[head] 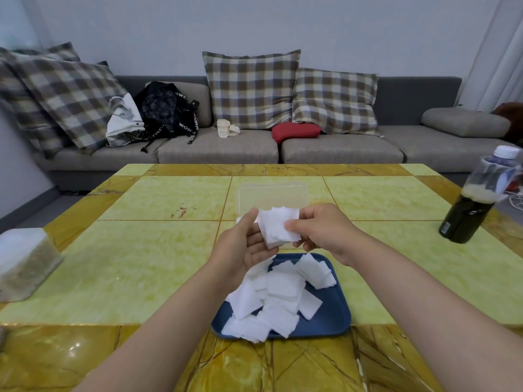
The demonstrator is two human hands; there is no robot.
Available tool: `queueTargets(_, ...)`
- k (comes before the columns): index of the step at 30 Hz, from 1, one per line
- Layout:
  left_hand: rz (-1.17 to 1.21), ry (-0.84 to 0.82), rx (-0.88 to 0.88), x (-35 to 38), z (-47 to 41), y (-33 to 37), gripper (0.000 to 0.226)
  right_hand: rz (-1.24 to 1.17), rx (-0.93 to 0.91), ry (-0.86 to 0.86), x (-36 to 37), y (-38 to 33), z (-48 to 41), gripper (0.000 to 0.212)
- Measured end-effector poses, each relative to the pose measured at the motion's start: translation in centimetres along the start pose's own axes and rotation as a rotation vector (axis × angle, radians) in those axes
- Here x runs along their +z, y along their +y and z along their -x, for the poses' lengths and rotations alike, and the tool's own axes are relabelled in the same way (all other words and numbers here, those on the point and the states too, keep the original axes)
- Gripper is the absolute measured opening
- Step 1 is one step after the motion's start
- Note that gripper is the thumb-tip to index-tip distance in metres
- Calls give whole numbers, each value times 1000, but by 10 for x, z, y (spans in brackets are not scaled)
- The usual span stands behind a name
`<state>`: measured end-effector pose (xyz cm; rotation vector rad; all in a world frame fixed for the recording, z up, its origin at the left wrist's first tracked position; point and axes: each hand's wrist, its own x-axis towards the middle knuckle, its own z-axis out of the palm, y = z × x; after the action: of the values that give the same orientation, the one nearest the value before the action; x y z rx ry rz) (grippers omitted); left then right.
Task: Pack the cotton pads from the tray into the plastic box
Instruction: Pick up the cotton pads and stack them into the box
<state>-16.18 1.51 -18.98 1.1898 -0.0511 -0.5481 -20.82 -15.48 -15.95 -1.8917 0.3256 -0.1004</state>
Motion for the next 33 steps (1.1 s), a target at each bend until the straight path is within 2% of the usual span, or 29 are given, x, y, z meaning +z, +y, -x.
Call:
queueTargets(5, -86, 80, 67, -2, -2, -2, 20, 38, -6, 57, 2, -1, 2, 14)
queueTargets(8, -92, 155, 73, -7, -5, -2, 19, 42, -33, 124, 1, -3, 2, 19)
queueTargets(10, -127, 173, 76, -11, -7, -2, 20, 58, -90, 94, -4, -7, 3, 20)
queueTargets(13, -214, 120, 67, -13, -7, -2, 21, 141, -141, -99, -11, -14, 11, 17)
queueTargets(15, -256, 72, 53, -12, -6, -1, 19, 228, -144, -157, -11, -15, 13, 15)
queueTargets(20, -282, -11, 39, -8, -2, 0, 20, 348, -128, -76, -12, -13, 9, 19)
queueTargets(24, -218, -72, 13, -5, 1, 3, 30, 405, -118, -39, -10, -12, 6, 20)
queueTargets(27, -271, -89, 24, -5, 2, 4, 37, 436, -135, 10, -7, -12, 5, 20)
queueTargets(31, -271, -55, 21, -7, -3, 2, 24, 342, -81, 78, -4, -8, 3, 37)
queueTargets(33, -214, -57, 11, -7, -5, 3, 21, 206, 36, 6, -4, -7, 2, 45)
